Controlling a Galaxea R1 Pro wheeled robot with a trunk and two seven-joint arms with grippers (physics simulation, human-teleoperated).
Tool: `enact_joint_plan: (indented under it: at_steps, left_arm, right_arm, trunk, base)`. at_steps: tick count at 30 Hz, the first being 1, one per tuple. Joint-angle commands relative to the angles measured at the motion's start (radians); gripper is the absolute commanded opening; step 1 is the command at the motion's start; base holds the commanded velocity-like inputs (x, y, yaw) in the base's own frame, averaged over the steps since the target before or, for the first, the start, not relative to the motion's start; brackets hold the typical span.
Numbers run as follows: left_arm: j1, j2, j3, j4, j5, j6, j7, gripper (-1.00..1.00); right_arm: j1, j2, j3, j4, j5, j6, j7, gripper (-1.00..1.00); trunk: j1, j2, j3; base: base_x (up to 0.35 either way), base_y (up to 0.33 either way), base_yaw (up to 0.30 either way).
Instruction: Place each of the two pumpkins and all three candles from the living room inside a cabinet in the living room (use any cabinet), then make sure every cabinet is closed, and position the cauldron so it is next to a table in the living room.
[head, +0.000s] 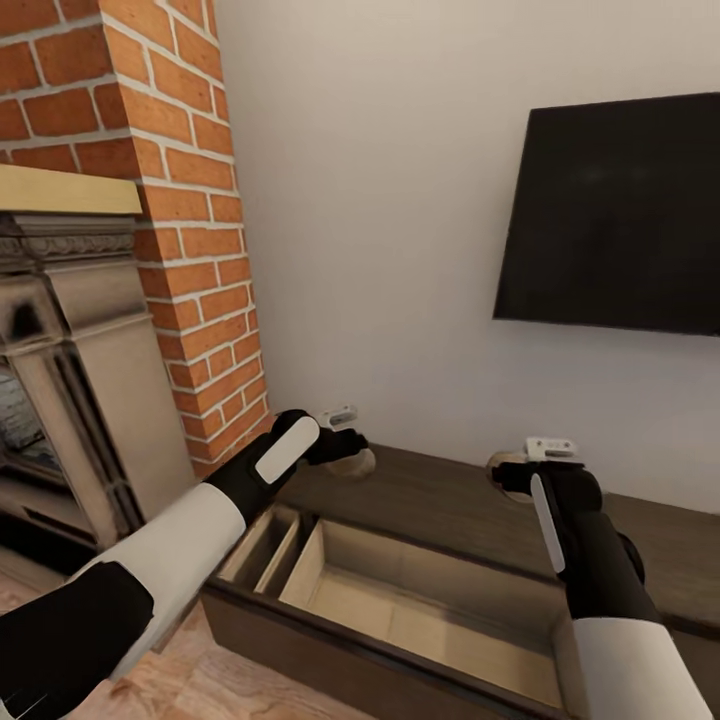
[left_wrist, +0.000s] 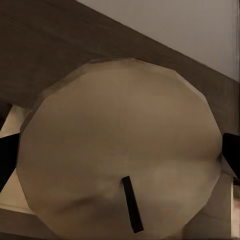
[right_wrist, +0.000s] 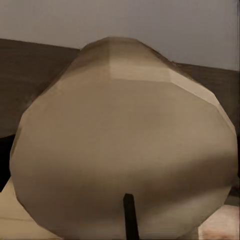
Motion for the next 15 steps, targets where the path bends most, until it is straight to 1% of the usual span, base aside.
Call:
enact_joint_plan:
  at_steps: [1,5,10,15]
  left_arm:
    - [0.0,0.0,-0.003,0.0,-0.001,-0.001,0.0,-1.0]
    - [0.0,-0.005,-0.013,0.001,-0.001,-0.001,0.0,-1.0]
    - [0.0,-0.009,-0.015,0.003,-0.001,-0.001,0.001,-1.0]
    - [0.0,-0.011,-0.015,0.004,-0.002,-0.001,0.001,-1.0]
  right_arm:
    - [0.0,0.0,0.001,0.004,0.001,0.0,0.0,-1.0]
    - [0.001,-0.001,0.003,0.023,-0.001,-0.001,0.0,-1.0]
    - [0.001,-0.001,0.004,0.044,-0.002,-0.001,-0.001,-1.0]
    - [0.001,-0.001,0.004,0.045,-0.003,0.0,-0.001,-1.0]
  trunk:
    - [0.0,0.0,0.001]
    - [0.0,0.0,0.005]
    - [0.0,0.0,0.011]
    - [0.0,0.0,0.014]
  base:
    - [0.0,0.0,-0.195]
    - [0.0,0.0,-0.195]
    - [0.0,0.0,-0.185]
    - [0.0,0.0,-0.111]
